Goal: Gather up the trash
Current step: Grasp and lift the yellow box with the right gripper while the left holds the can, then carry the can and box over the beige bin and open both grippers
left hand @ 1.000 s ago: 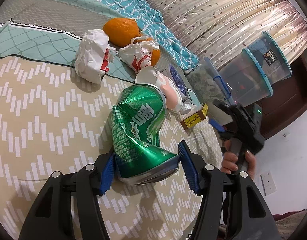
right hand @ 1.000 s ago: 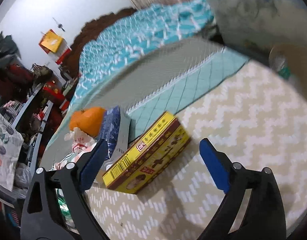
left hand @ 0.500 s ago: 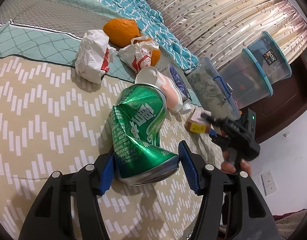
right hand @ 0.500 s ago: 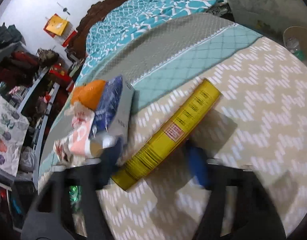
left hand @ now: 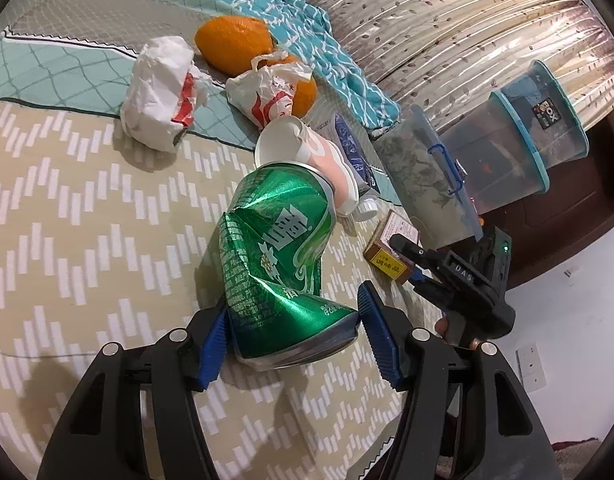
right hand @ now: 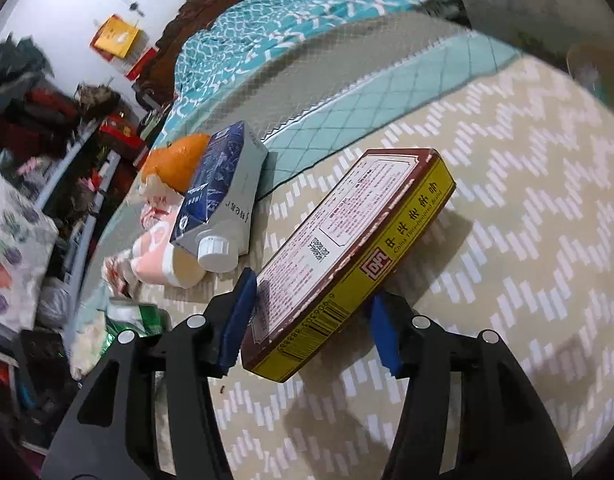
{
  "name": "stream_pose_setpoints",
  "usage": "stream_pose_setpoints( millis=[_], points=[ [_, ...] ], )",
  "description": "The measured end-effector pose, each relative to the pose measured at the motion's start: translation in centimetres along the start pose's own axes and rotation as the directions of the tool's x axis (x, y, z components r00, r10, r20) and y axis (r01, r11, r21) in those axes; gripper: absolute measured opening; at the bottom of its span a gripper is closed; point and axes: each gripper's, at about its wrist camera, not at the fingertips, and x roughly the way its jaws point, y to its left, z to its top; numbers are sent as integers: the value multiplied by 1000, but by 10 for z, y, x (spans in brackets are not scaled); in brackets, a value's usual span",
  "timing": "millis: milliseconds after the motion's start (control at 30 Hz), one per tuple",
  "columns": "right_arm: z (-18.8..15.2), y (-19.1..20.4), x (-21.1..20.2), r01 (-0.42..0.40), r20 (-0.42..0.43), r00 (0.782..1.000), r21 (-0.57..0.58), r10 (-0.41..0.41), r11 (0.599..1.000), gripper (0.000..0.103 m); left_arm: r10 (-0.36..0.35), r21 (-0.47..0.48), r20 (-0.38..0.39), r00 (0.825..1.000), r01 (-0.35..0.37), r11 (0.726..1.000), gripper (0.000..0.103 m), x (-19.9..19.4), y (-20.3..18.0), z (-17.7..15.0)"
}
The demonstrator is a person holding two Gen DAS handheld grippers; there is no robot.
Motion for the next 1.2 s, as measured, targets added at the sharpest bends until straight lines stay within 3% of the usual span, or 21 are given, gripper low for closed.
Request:
stream_pose_setpoints(
  millis=[233, 600, 800, 1200],
  points=[
    [-4, 2, -26, -19, 39, 999, -61, 21, 998, 29, -3, 47, -23, 1000, 4, 999, 56, 8, -14, -5],
    [-20, -8, -70, -40, 101, 994, -104, 50, 994, 28, -84, 115, -96, 992, 95, 989, 56, 34, -64, -3],
    [-22, -46, -82, -44, 131, 990, -30, 47, 999, 28, -76, 183, -169, 983, 107, 977, 55, 73, -104, 0],
    [-11, -153, -131, -66, 249, 968, 159, 24, 985, 28, -28, 329, -319, 947, 139, 934, 55, 182, -204, 12]
  ],
)
